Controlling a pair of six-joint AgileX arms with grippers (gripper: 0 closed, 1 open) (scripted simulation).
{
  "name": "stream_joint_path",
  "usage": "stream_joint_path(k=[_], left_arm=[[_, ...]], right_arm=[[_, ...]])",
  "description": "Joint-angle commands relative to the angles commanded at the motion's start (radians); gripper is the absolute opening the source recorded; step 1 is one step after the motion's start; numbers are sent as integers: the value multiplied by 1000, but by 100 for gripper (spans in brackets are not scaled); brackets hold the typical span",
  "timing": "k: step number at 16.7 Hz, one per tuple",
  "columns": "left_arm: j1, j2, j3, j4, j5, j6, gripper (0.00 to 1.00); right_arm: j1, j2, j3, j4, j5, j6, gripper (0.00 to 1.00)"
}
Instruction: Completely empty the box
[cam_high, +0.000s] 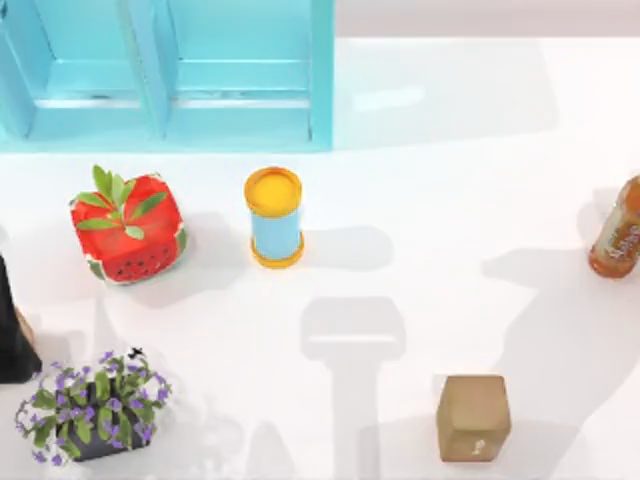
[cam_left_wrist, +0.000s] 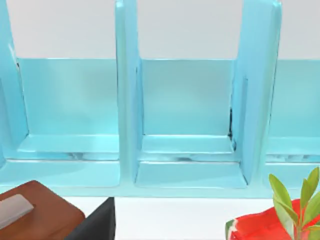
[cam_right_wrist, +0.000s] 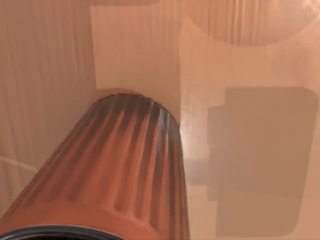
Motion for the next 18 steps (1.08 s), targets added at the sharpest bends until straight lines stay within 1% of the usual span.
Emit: stream_joint_path(k=[11, 12, 18], left_arm=[[0, 0, 0, 0, 0, 0, 100], [0, 0, 0, 0, 0, 0, 100], [0, 0, 0, 0, 0, 0, 100]], right_arm=[[0, 0, 0, 0, 0, 0, 2], [0, 0, 0, 0, 0, 0, 0], [0, 0, 0, 0, 0, 0, 0]])
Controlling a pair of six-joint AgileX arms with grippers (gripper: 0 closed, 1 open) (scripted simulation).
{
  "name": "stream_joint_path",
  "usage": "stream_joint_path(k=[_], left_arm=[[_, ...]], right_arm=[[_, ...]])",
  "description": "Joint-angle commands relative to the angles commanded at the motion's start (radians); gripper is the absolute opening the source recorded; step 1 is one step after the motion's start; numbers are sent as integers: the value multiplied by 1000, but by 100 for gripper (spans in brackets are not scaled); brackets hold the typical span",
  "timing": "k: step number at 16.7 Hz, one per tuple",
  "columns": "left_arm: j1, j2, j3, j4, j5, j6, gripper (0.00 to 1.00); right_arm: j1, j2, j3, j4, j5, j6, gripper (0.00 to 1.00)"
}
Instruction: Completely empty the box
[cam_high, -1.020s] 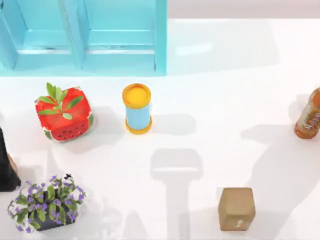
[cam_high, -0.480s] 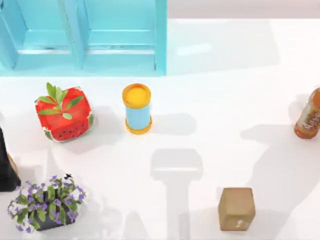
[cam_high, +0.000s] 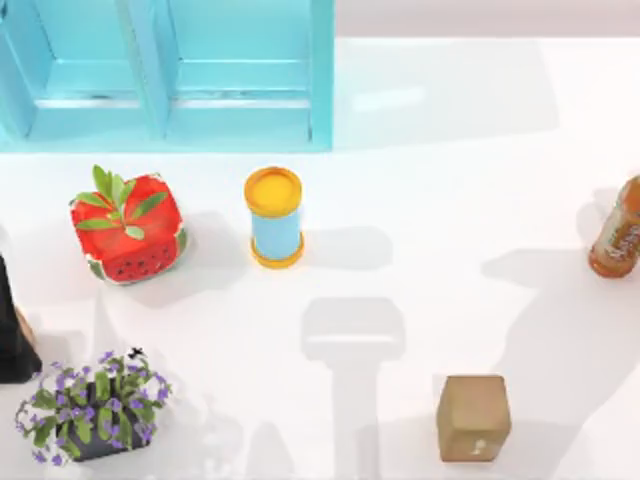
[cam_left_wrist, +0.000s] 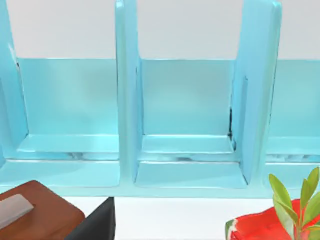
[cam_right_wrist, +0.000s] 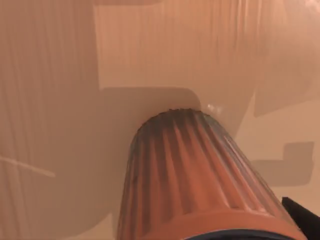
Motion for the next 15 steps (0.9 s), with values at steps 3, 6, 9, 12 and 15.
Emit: stream_joint_path(k=[3, 6, 9, 12, 15], left_arm=[[0, 0, 0, 0, 0, 0, 100], [0, 0, 0, 0, 0, 0, 100], [0, 0, 0, 0, 0, 0, 100], [0, 0, 0, 0, 0, 0, 100], [0, 0, 0, 0, 0, 0, 100]], right_arm=[[0, -1, 2, -3, -1, 1, 0], [0, -9, 49, -60, 0, 2, 0], [0, -19, 155, -172, 0, 2, 0], [-1, -26, 287, -308, -1, 1, 0], [-3, -28, 408, -433, -1, -2, 0]])
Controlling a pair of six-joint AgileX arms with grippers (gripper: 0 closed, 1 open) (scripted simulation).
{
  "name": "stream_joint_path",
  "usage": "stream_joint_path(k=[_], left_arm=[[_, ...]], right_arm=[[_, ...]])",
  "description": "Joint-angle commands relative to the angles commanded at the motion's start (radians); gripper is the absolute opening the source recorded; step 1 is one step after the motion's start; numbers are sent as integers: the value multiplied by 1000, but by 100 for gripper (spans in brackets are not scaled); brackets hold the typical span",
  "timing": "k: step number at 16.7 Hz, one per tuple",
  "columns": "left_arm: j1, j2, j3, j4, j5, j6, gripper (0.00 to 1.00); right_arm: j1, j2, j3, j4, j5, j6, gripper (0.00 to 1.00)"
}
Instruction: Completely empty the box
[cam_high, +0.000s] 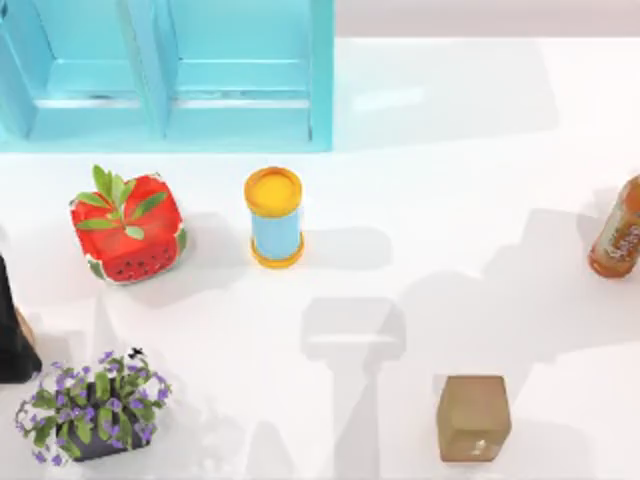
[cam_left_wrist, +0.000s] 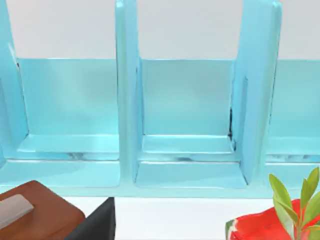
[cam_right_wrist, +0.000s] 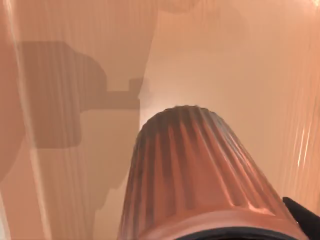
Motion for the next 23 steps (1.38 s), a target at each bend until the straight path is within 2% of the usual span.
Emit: stream_joint_path(k=[3, 10, 14, 23], left_arm=[[0, 0, 0, 0, 0, 0, 100], [0, 0, 0, 0, 0, 0, 100], [0, 0, 0, 0, 0, 0, 100], [0, 0, 0, 0, 0, 0, 100]], right_arm=[[-2, 0, 67, -70, 0, -2, 0], [35, -4, 72, -62, -4, 30, 0], [193, -42, 87, -15, -16, 171, 0], [673, -59, 4, 126, -12, 629, 0]])
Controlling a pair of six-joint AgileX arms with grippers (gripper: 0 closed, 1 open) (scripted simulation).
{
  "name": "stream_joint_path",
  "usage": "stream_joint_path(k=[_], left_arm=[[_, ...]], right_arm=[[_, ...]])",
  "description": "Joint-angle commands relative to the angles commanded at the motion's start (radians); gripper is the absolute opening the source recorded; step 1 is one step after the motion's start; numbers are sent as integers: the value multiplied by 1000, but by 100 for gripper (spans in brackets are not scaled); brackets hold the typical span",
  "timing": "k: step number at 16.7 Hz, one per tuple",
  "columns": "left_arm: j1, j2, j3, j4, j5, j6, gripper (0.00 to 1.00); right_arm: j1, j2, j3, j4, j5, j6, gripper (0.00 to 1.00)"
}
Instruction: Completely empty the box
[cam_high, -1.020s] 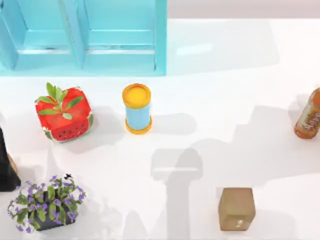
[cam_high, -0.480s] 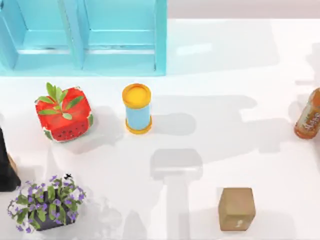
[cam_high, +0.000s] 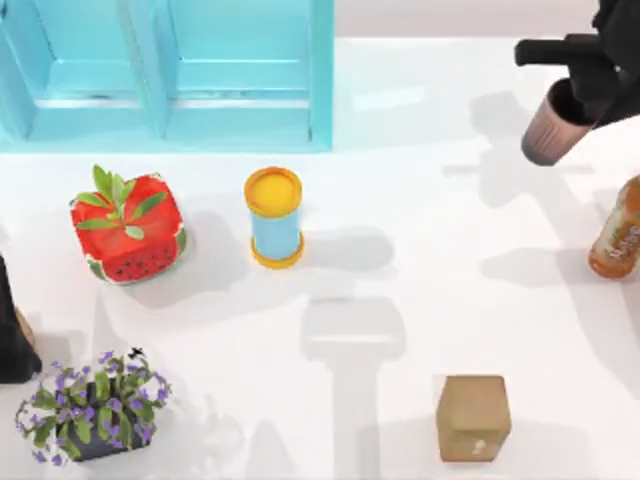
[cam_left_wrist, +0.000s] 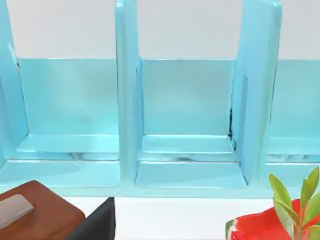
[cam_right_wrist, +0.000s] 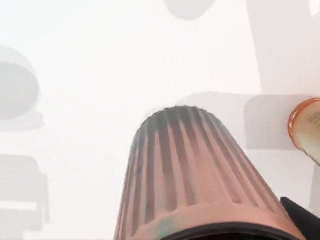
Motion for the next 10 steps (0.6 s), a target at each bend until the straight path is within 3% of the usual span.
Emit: stream_joint_path(k=[5, 10], left_arm=[[0, 0, 0, 0, 0, 0, 100], [0, 0, 0, 0, 0, 0, 100]], right_arm=[[123, 108, -134, 51, 42, 155, 0], [130, 137, -167, 61, 56, 174, 0]])
